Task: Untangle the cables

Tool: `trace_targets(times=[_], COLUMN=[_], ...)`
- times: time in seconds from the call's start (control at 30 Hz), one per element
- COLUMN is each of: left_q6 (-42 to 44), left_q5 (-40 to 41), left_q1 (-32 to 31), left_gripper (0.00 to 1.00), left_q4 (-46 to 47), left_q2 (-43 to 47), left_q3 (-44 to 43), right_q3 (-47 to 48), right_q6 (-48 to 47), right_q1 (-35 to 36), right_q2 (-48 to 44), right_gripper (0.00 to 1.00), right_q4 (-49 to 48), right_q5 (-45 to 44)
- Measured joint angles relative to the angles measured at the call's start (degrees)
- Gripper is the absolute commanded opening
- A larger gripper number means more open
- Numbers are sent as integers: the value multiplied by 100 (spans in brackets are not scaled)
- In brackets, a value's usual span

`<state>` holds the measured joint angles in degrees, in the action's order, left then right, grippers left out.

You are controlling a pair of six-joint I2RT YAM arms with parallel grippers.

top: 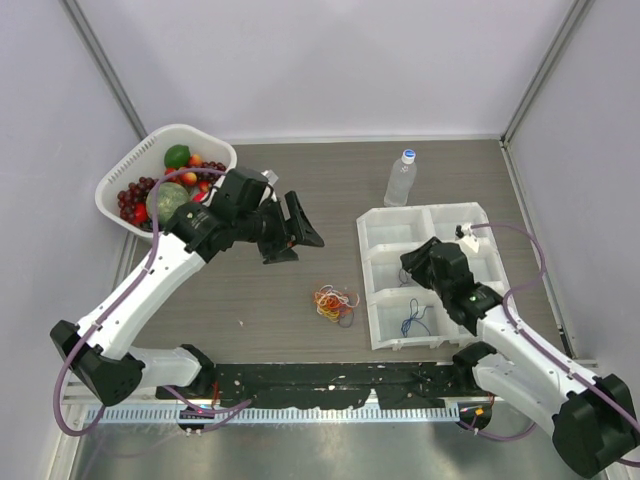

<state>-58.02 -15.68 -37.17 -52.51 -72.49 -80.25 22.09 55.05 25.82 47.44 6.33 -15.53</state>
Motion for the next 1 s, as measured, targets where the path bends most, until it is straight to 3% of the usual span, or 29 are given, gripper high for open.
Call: trace_targets(times=[0.27,0.53,0.73,0.87,1.0], left_q6=[229,957,1246,1357,1537], left_q5=[-140,2,28,72,195], left_q1=[-24,-675,-1012,-1071,-1093], left_gripper=[63,61,46,47,66], left_q4=[-22,-372,83,520,629], left_q2=[-24,-754,-1139,-1318,-1700], left_q3=[208,225,501,894,922], right_q3=[1311,1790,2138,2531,2555], right_q6=[-393,-920,-1106,-1220,-1222], right_q1=[0,0,2,0,0], right_q2=[243,238,-11,-177,-149], right_gripper=[62,62,62,60,58], right_q4=[1836,3112,3834,3987,3882], right_q5=[479,911,841,739,852])
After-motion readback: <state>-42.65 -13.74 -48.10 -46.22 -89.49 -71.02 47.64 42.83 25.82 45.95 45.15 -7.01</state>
